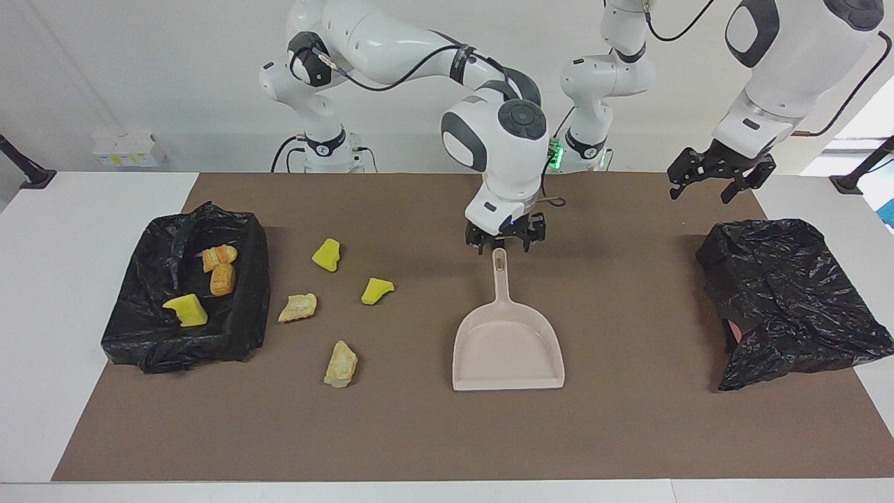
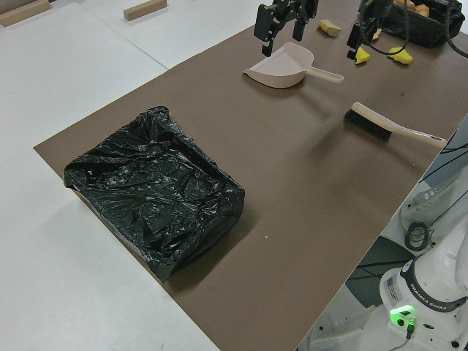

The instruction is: Sweep and dump trash in bin

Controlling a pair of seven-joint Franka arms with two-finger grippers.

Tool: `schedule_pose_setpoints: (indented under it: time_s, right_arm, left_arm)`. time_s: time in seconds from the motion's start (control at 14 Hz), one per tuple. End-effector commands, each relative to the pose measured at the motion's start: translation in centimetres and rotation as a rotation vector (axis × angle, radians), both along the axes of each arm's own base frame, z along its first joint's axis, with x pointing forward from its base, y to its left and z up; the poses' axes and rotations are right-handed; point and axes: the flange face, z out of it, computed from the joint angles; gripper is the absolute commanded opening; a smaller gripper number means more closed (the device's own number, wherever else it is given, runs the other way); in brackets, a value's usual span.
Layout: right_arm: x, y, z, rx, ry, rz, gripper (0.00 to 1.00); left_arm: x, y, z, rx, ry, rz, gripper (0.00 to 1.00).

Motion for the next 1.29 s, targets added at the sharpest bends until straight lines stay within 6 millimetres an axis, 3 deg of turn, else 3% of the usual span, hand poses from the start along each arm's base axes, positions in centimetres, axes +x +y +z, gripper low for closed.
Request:
schedule_pose_setpoints:
  time_s: [0.0, 0.36, 0.71, 0.86, 1.21]
  right_arm:
    - [-5.4, -1.5, -1.9, -0.001, 0.028, -0.035, 1.0]
    - [-15.7, -3.3, -7.4, 0.037, 0.069, 0.004, 1.0]
    - [-19.4, -3.0, -8.9, 0.041, 0.106, 0.033, 1.0]
    - [-21.6, -1.8, -10.8, 0.073, 0.08, 0.045, 0.99]
    - [-22.1, -2.0, -11.9, 0.068, 0.084, 0.062, 0.93]
  left_arm:
    - [0.3, -2.4, -1.0, 0.0, -0.01, -0.043, 1.0]
    - [0.6, -10.0, -4.6, -0.001, -0.004, -0.104, 1.0]
    - [-0.1, -18.9, -9.2, 0.001, 0.004, -0.113, 1.0]
    - [-0.5, -22.9, -12.1, 0.002, 0.008, -0.09, 1.0]
    - [-1.3, -28.6, -18.8, -0.003, 0.005, -0.026, 1.0]
